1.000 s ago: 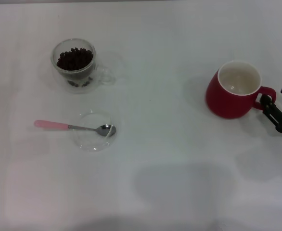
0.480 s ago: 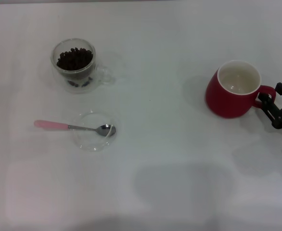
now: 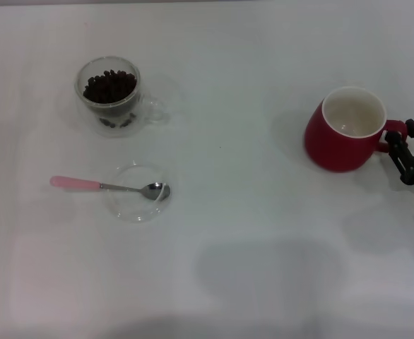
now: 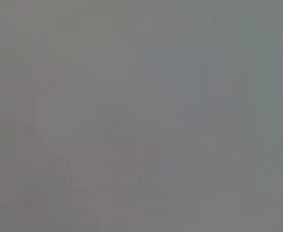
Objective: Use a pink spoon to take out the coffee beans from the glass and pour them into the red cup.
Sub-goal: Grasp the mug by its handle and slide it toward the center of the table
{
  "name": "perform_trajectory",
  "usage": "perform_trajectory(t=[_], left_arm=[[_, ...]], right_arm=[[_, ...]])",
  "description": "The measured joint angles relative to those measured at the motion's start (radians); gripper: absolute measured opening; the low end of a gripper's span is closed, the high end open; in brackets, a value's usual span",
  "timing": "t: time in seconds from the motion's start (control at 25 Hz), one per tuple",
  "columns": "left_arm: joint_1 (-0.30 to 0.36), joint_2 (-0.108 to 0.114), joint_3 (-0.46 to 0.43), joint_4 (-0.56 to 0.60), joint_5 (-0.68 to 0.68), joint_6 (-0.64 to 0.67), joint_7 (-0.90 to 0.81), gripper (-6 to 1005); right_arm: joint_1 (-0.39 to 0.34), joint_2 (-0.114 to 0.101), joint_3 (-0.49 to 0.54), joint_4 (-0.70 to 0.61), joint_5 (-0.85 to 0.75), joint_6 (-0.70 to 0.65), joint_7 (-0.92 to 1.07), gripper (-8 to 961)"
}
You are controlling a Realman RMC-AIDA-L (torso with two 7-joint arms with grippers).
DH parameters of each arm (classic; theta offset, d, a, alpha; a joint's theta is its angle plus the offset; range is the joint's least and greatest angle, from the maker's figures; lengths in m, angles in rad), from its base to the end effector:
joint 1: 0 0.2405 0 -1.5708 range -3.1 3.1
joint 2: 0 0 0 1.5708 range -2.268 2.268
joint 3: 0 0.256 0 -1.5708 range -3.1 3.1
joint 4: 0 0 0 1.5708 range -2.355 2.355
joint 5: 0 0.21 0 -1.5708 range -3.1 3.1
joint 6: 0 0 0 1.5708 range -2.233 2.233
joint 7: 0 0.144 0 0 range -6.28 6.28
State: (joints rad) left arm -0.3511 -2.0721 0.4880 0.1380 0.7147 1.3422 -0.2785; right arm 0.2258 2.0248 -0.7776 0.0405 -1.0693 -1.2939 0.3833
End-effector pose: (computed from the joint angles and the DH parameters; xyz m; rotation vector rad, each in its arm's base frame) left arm -0.3822 0.2955 0.0783 -1.2499 -0.4600 -0.6844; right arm 0.3974 0.2207 -0.0227 -1.8633 0.7131 0.5706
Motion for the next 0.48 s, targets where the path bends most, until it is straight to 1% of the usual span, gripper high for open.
perform_trajectory(t=[0.16,0.48], left_arm=[[0.000,0.000,-0.001,0.000,0.000,0.000,0.000,876],[0.000,0.000,-0.003,0.011,0.000,0.000,0.002,877]], right_arm=[[0.014,0.000,-0.007,0.003,-0.007,-0.004,0.000,368],[0.042,0.003,-0.029,0.014,-0.033,-0.007,0.004,343]])
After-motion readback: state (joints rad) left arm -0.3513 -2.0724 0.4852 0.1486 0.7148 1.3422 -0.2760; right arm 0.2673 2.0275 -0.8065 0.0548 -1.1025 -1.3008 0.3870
